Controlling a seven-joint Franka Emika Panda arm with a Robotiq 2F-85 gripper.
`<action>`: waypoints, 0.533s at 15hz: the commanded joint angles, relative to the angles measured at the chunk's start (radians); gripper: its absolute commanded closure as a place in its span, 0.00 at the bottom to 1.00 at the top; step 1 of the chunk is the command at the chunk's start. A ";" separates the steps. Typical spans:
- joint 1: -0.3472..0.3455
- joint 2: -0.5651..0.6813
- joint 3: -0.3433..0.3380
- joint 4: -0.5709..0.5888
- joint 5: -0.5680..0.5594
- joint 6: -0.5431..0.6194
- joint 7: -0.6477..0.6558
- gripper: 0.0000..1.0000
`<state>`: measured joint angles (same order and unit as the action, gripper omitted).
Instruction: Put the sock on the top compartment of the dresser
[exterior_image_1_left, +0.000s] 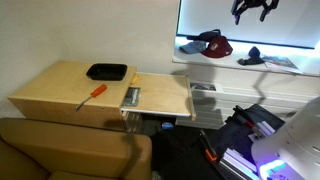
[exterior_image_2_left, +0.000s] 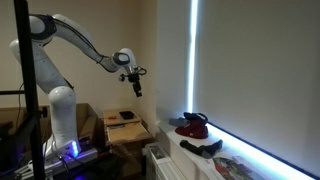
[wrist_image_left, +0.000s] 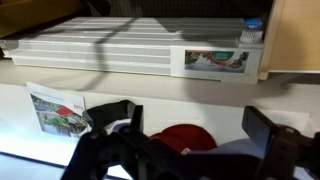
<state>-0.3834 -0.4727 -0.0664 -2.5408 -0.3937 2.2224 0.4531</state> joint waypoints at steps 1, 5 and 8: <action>-0.004 0.024 -0.022 0.024 -0.003 -0.003 0.001 0.00; -0.073 0.194 -0.012 0.089 -0.115 0.102 0.193 0.00; -0.115 0.328 -0.102 0.179 -0.158 0.237 0.307 0.00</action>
<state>-0.4484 -0.3078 -0.1141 -2.4727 -0.5135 2.3630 0.6723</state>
